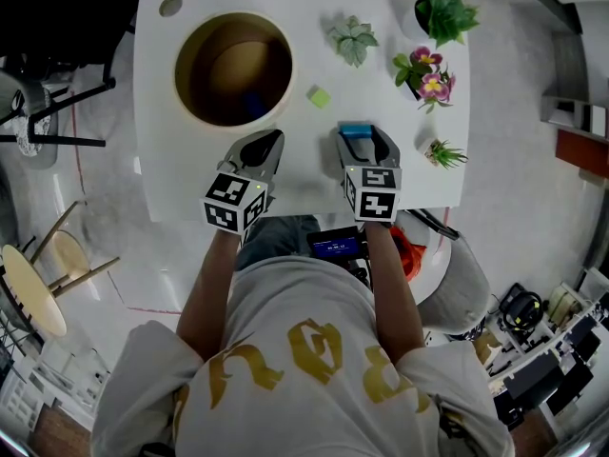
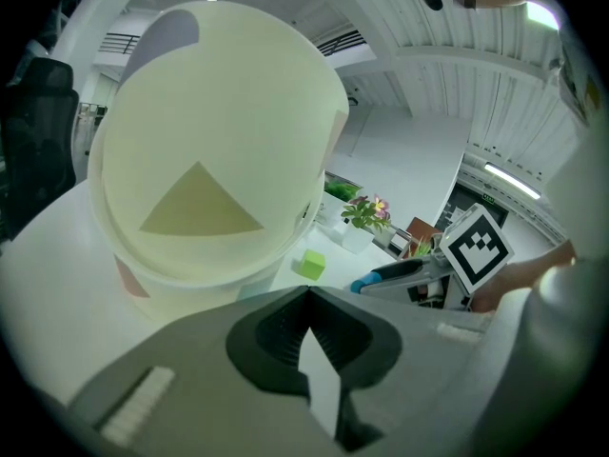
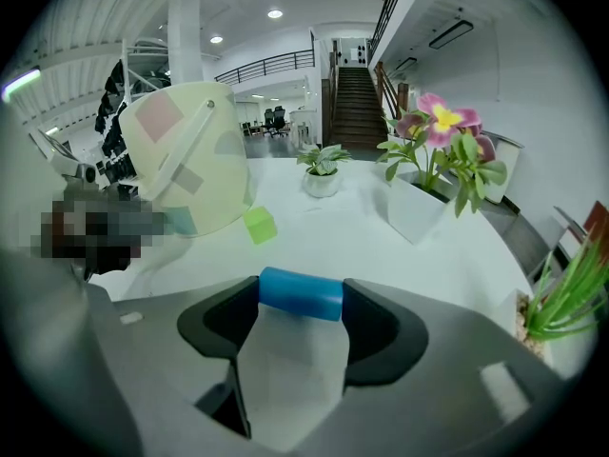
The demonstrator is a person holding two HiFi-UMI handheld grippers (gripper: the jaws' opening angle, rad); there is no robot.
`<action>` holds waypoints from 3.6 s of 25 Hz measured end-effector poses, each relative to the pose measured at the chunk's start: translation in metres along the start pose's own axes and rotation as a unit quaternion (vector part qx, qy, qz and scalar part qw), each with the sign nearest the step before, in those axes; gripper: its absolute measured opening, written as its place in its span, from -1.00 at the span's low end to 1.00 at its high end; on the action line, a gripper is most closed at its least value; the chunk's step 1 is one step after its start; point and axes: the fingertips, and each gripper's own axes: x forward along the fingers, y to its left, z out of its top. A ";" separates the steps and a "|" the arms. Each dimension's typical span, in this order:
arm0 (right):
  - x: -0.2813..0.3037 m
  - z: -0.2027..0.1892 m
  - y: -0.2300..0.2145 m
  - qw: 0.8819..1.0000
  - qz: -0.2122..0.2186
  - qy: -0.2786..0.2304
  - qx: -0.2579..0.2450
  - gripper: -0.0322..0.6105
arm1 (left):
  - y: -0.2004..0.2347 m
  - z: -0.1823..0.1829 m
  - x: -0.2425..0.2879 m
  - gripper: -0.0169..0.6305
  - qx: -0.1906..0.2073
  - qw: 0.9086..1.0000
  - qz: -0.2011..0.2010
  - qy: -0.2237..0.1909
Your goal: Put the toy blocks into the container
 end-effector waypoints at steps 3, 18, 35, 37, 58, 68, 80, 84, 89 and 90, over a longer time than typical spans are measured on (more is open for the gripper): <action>-0.001 0.000 0.001 1.000 0.002 -0.001 0.001 0.03 | -0.002 0.001 0.001 -0.94 0.004 1.000 -0.002 -0.002; -0.023 0.018 0.007 0.999 0.024 -0.037 0.017 0.03 | -0.001 0.018 -0.014 -0.95 0.006 0.999 0.022 -0.028; -0.047 0.036 0.005 0.996 0.038 -0.076 0.035 0.03 | -0.017 0.044 -0.027 -0.94 0.021 0.997 0.029 -0.061; -0.051 0.040 0.006 0.995 0.039 -0.083 0.038 0.03 | -0.021 0.049 -0.031 -0.95 0.025 0.997 0.026 -0.069; -0.079 0.089 0.029 0.986 0.059 -0.150 0.031 0.03 | -0.028 0.089 -0.072 -0.94 -0.018 0.989 0.031 -0.142; -0.095 0.122 0.040 0.978 0.084 -0.188 0.036 0.03 | -0.015 0.106 -0.098 -0.95 -0.021 0.984 0.072 -0.165; -0.119 0.175 0.076 0.956 0.139 -0.257 0.017 0.03 | 0.002 0.128 -0.133 -0.95 -0.039 0.971 0.101 -0.213; -0.114 0.181 0.090 0.955 0.153 -0.255 0.002 0.03 | 0.009 0.134 -0.140 -0.94 -0.042 0.968 0.106 -0.222; -0.108 0.192 0.106 0.953 0.162 -0.256 -0.015 0.03 | 0.019 0.139 -0.146 -0.94 -0.041 0.967 0.115 -0.223; -0.106 0.194 0.109 0.953 0.164 -0.255 -0.019 0.03 | 0.021 0.141 -0.146 -0.94 -0.041 0.967 0.117 -0.224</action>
